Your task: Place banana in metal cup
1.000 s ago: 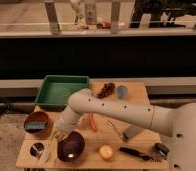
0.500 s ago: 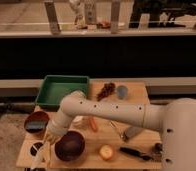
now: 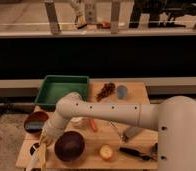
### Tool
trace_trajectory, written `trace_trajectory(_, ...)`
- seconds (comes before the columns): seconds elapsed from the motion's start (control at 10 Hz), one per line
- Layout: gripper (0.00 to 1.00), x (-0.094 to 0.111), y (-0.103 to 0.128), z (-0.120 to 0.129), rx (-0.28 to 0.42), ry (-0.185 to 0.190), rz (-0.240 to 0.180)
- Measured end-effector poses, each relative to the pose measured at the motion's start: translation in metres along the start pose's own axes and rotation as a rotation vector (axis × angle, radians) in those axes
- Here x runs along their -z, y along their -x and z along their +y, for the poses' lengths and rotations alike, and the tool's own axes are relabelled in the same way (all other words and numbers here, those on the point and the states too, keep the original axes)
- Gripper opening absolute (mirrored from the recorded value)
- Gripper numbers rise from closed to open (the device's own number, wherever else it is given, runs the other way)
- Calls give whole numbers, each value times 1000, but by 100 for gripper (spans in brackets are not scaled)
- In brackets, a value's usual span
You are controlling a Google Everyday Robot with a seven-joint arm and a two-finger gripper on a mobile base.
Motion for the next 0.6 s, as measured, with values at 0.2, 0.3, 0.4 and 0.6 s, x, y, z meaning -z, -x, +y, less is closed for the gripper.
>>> trace_trajectory(0.2,0,-8,4,-3,7,8,-7)
trace_trajectory(0.3,0,-11,5,-6,11,9,-8)
trace_trajectory(0.4,0,-14,5,-10,14,7,-8)
trace_trajectory(0.6,0,-20,-2,-21,19,-2,-2)
